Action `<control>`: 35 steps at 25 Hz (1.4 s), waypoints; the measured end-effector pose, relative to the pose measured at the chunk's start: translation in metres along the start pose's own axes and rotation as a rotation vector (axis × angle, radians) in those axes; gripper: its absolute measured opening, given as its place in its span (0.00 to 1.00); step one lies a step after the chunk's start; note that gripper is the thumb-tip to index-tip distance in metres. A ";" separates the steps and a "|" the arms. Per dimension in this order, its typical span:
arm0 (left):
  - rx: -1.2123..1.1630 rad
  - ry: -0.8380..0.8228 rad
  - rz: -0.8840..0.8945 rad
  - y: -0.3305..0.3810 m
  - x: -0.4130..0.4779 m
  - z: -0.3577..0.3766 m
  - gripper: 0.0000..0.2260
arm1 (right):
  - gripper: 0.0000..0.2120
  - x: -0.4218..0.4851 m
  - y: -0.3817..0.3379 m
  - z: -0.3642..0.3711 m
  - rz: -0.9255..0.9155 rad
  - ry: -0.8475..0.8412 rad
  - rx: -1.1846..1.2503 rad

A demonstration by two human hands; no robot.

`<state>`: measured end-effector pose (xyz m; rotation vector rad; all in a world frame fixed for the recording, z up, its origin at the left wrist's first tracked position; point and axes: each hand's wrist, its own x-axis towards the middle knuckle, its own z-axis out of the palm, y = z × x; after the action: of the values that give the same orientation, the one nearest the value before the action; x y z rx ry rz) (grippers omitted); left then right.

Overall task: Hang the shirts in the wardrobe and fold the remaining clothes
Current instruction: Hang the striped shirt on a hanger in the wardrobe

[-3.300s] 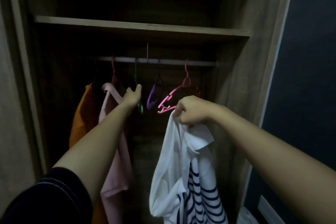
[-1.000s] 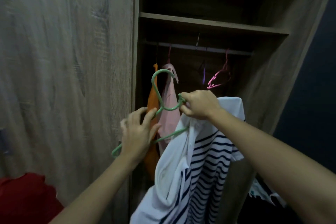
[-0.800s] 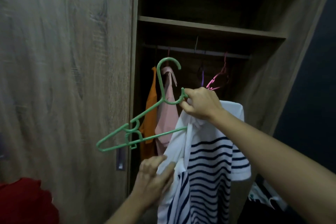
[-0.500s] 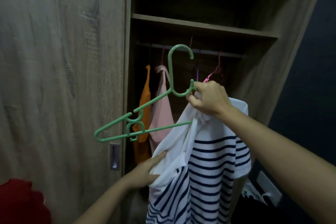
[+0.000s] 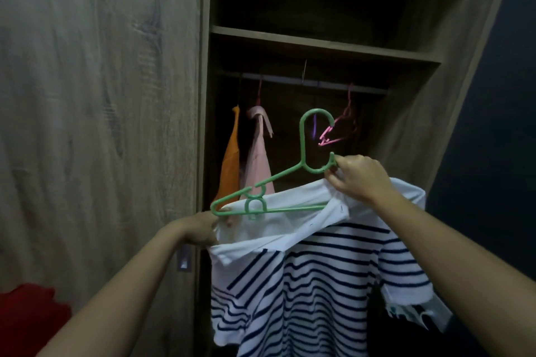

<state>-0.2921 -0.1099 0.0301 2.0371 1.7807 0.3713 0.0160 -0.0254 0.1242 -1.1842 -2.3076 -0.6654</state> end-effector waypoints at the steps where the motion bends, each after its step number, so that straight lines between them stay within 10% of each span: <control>1: 0.005 0.020 -0.029 -0.005 0.001 -0.007 0.16 | 0.13 -0.001 0.001 0.001 0.015 -0.005 0.005; 9: -0.101 0.373 -0.143 0.031 -0.005 -0.045 0.13 | 0.17 -0.015 -0.026 0.021 -0.075 0.065 -0.111; 15: 0.044 0.706 0.120 0.072 -0.021 -0.050 0.25 | 0.16 -0.003 -0.021 0.005 0.334 -0.054 0.379; 25: 0.060 0.522 0.350 0.047 -0.017 -0.049 0.16 | 0.15 0.014 -0.032 -0.010 0.294 0.005 0.424; 35: 0.099 0.782 0.355 0.048 -0.013 -0.055 0.21 | 0.09 0.017 -0.031 -0.015 0.151 0.111 0.322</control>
<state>-0.2766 -0.1202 0.1023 2.4853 1.8247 1.3636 -0.0163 -0.0397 0.1394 -1.1241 -2.1088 -0.2832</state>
